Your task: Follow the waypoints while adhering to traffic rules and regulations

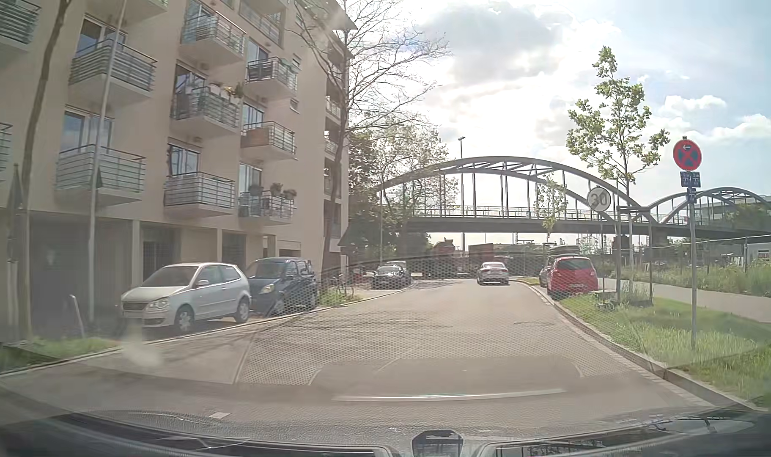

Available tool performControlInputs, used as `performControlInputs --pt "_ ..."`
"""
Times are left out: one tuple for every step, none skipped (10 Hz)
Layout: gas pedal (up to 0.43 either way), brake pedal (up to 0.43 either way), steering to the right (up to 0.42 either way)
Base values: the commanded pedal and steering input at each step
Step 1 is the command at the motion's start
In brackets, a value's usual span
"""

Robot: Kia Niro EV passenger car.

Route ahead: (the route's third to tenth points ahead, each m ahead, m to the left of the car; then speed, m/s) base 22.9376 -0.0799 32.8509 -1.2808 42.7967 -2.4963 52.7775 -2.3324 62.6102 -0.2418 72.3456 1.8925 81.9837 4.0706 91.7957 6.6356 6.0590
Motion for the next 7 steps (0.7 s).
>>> performControlInputs --pt "0.22 0.0 0.19" --pt "0.22 0.0 0.169" --pt "0.22 0.0 0.143" --pt "0.22 0.0 0.116" --pt "0.22 0.0 0.096" --pt "0.22 0.0 0.08" --pt "0.22 0.0 0.067"
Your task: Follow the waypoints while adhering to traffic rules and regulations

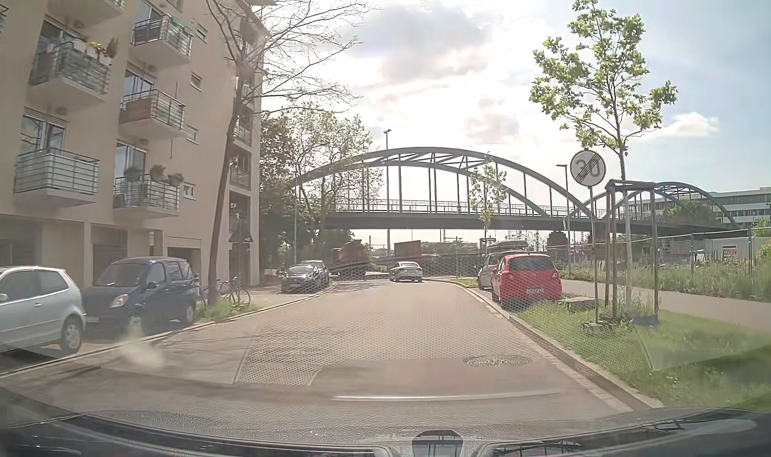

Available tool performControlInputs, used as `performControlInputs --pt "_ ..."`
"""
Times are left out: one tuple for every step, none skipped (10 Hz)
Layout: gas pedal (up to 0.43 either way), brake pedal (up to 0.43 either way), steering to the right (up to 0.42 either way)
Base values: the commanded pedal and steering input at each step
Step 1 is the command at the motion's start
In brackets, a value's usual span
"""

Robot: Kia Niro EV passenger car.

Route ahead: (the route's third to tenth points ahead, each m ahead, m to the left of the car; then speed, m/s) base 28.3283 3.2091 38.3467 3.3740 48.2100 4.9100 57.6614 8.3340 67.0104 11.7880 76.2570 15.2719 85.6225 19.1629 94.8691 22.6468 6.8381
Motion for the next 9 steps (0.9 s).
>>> performControlInputs --pt "0.22 0.0 0.056" --pt "0.22 0.0 0.048" --pt "0.22 0.0 0.04" --pt "0.22 0.0 0.03" --pt "0.22 0.0 0.019" --pt "0.22 0.0 0.011" --pt "0.22 0.0 0.01" --pt "0.22 0.0 0.01" --pt "0.22 0.0 0.011"
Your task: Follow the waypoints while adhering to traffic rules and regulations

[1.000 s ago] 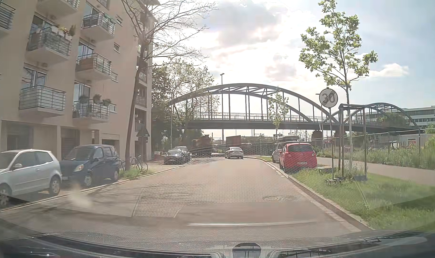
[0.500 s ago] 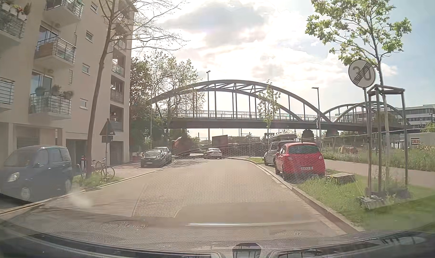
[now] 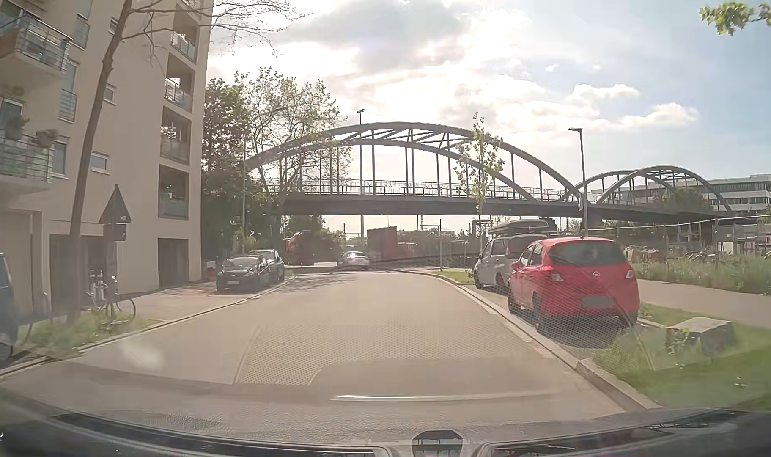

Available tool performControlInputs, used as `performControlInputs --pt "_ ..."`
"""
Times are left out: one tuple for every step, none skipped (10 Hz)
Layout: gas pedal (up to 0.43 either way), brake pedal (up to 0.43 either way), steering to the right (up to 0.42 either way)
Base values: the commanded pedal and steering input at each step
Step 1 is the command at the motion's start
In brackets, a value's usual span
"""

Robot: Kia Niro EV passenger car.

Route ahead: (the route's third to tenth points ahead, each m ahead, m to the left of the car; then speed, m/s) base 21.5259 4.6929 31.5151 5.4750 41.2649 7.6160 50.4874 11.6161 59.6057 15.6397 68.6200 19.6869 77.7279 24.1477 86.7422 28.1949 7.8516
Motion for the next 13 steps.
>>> performControlInputs --pt "0.24 0.0 0.014" --pt "0.24 0.0 0.019" --pt "0.24 0.0 0.018" --pt "0.24 0.0 0.014" --pt "0.24 0.0 0.013" --pt "0.24 0.0 0.011" --pt "0.24 0.0 0.011" --pt "0.228 0.0 0.01" --pt "0.228 0.0 0.01" --pt "0.209 0.0 0.008" --pt "0.197 0.0 0.004" --pt "0.189 0.0 0.001" --pt "0.177 0.0 -0.001"
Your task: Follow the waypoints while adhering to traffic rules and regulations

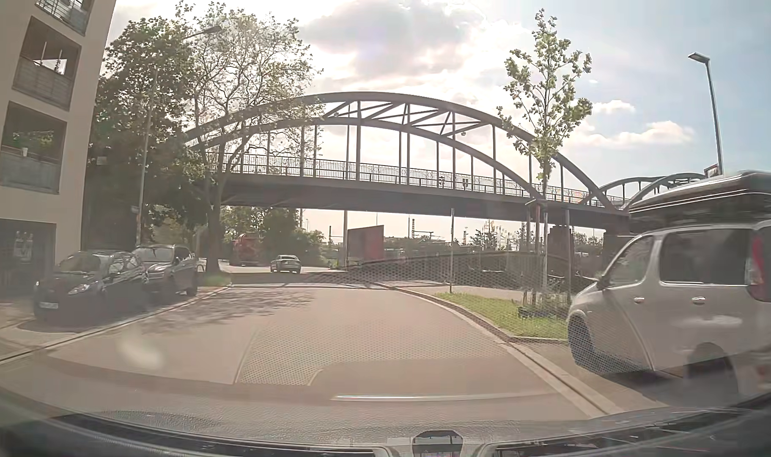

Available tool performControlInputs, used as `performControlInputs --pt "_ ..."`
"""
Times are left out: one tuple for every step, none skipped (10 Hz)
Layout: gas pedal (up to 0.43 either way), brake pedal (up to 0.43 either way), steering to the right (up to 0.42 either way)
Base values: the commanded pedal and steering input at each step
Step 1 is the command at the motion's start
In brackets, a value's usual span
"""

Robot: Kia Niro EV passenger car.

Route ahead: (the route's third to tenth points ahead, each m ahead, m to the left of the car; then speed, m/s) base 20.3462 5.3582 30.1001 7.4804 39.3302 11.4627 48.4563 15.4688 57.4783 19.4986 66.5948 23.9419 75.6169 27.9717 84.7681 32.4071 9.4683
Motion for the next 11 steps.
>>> performControlInputs --pt "0.169 0.0 -0.004" --pt "0.157 0.0 -0.009" --pt "0.138 0.0 -0.016" --pt "0.138 0.0 -0.022" --pt "0.138 0.0 -0.029" --pt "0.138 0.0 -0.038" --pt "0.138 0.0 -0.045" --pt "0.138 0.0 -0.049" --pt "0.138 0.0 -0.052" --pt "0.138 0.0 -0.055" --pt "0.138 0.0 -0.056"
